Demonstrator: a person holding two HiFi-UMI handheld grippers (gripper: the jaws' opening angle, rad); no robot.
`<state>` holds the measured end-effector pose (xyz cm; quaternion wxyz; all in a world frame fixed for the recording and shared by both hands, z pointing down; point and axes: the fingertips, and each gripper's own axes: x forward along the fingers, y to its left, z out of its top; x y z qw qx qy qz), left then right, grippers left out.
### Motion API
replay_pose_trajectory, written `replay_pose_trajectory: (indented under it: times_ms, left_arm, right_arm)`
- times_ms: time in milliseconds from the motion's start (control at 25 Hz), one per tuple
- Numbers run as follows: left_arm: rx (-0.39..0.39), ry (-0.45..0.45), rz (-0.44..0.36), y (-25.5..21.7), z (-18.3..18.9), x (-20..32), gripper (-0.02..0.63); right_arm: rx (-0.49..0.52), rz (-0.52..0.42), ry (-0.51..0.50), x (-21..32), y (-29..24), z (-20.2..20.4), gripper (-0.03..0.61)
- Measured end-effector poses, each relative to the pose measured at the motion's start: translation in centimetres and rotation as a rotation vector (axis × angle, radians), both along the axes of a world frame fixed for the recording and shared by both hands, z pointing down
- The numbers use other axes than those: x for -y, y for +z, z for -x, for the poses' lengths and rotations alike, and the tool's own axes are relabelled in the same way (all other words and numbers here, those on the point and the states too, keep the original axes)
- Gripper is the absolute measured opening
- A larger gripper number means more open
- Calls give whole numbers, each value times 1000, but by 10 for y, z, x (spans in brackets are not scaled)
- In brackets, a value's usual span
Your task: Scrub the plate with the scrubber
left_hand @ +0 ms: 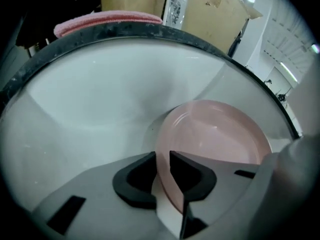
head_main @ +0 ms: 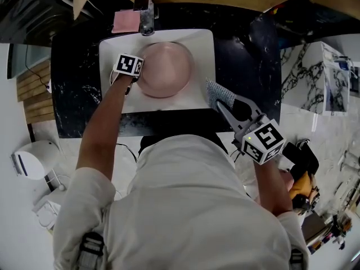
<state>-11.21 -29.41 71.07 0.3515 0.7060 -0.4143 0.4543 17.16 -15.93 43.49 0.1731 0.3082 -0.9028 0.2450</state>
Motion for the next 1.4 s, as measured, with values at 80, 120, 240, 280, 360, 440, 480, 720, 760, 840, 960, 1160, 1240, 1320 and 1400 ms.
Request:
replay_pose_trajectory:
  times_ms: [80,120,240,280,360,440,480,720,760,840,960,1160,1240,1320,1400]
  left_arm:
    - [15,27,19,4,-3,-1,52]
    - [11,29,27,5,-5,-2,51]
    - [-18,-8,42,5,-8,-3,43]
    - [-32,-28,44,4,-7,-4,38]
    - [-66,-69,33,-3,-6,-3,28]
    - [-98,-100,16,-12,-5,-2,20]
    - [-112,-112,8,-16,-4,-2,17]
    - [-166,-192,-66,-48,1,-3,11]
    - [-171,-202,-82,-55,2,-3,9]
    - [-177,-217,-116,-70,3,-4,9]
    - [-173,-220,-159,-90,4,-7,11]
    - [-171,-218,-224,-120,13,-16,14]
    - [-183,-223,-245,-133,17,-21,15]
    - [-189,-223,-266,-146,20,-27,17]
    - [-189,-220,-292,-159,23,-34,18]
  right_arm:
    - [-2,2,1,1,1,-1,75]
    - [-3,2,0,2,2,-2,75]
    - [-4,3,-6,3,3,-1,75]
    - [-3,3,-9,3,3,-1,75]
    - [1,3,-15,4,4,0,75]
    - [6,1,-20,5,4,1,75]
    - [8,0,-23,5,4,2,75]
    - [31,-12,-47,6,4,10,75]
    - [35,-15,-52,6,4,11,75]
    - [43,-20,-63,6,3,15,75]
    - [54,-30,-69,9,0,20,75]
    - [54,-57,-78,15,-2,36,75]
    - [47,-68,-76,17,-2,44,75]
    - [37,-80,-71,19,-3,54,75]
    - [22,-97,-69,21,-3,65,75]
